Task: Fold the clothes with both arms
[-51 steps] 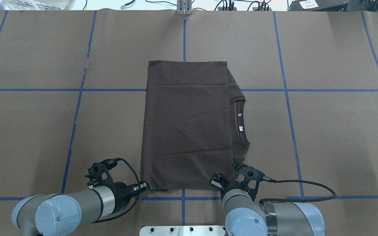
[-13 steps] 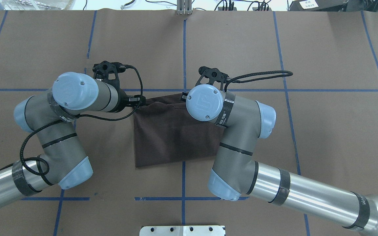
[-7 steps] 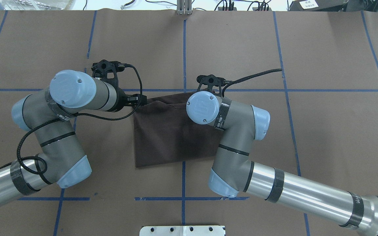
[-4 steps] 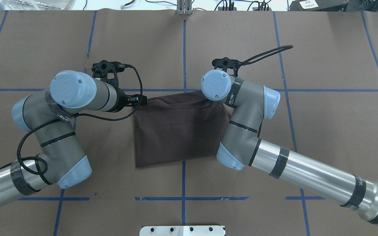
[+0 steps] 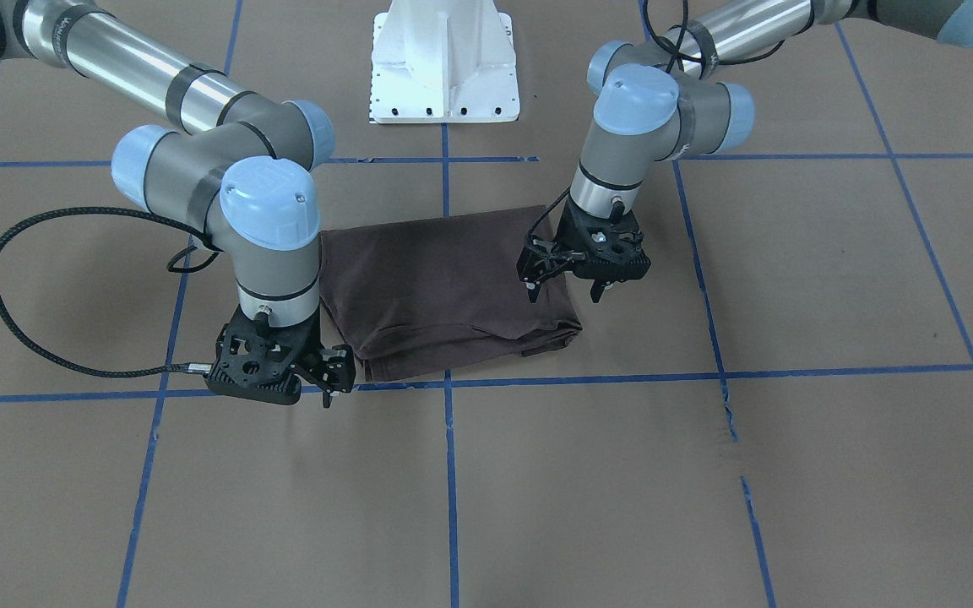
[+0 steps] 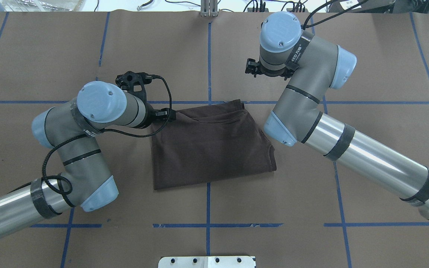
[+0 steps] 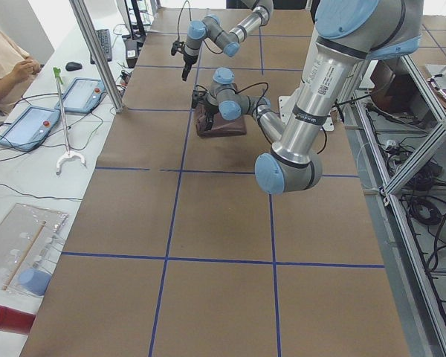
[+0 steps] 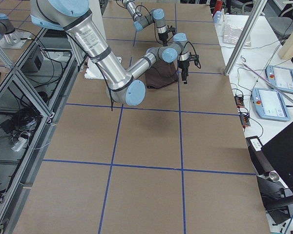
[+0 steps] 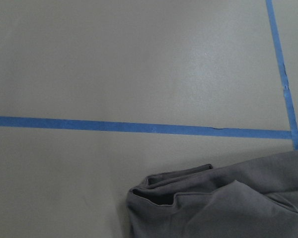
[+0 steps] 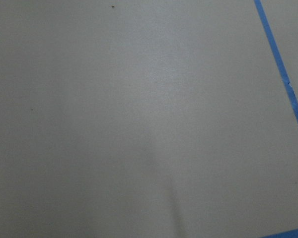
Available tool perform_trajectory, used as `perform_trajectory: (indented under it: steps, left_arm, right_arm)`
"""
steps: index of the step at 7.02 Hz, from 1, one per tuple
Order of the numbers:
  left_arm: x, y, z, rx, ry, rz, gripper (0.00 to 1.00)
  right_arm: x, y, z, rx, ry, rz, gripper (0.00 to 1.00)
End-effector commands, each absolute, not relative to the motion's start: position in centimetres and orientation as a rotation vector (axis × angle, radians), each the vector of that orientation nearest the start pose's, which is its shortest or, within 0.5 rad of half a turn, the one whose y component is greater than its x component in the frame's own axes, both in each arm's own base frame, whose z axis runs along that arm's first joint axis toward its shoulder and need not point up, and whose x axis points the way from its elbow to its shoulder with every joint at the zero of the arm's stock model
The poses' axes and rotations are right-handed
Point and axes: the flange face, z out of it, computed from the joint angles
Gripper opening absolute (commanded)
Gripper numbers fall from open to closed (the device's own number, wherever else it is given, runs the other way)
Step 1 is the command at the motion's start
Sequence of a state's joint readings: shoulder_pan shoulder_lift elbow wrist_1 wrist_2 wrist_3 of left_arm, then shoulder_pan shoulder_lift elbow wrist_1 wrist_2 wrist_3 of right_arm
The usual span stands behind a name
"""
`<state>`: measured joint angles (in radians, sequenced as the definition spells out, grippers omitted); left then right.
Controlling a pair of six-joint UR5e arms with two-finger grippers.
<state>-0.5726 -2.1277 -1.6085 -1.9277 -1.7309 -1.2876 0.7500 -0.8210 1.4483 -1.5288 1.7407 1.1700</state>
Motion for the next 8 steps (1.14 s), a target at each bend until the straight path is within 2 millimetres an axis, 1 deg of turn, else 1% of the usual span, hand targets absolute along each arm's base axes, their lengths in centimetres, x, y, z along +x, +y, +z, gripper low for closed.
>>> perform_trajectory:
  steps: [1,3,4,5,7,8]
  left_arm:
    - [54.7,-47.9,29.2,0.236,0.878,-0.208,1.00]
    - [54.5,-48.3,30.4,0.241,0.855,-0.211,1.00]
    - [54.2,-49.0,31.1,0.251,0.838,-0.224,1.00]
    - [53.8,-50.0,32.0,0.294,0.801,-0.206,1.00]
    - [51.3,-52.8,33.2,0.338,0.761,-0.187,1.00]
    - [49.8,-53.9,34.4,0.353,0.736,-0.177,1.00]
  right_arm:
    - [-45.5,-58.8,24.9,0.232,-0.683,0.272,1.00]
    - [-45.5,-58.7,25.4,0.228,-0.678,0.271,1.00]
    - [-45.5,-58.7,25.4,0.228,-0.678,0.271,1.00]
    - [-45.5,-58.7,25.5,0.228,-0.676,0.272,1.00]
    - [-45.6,-58.7,25.5,0.227,-0.676,0.270,1.00]
    - [-45.6,-58.6,25.6,0.227,-0.675,0.270,1.00]
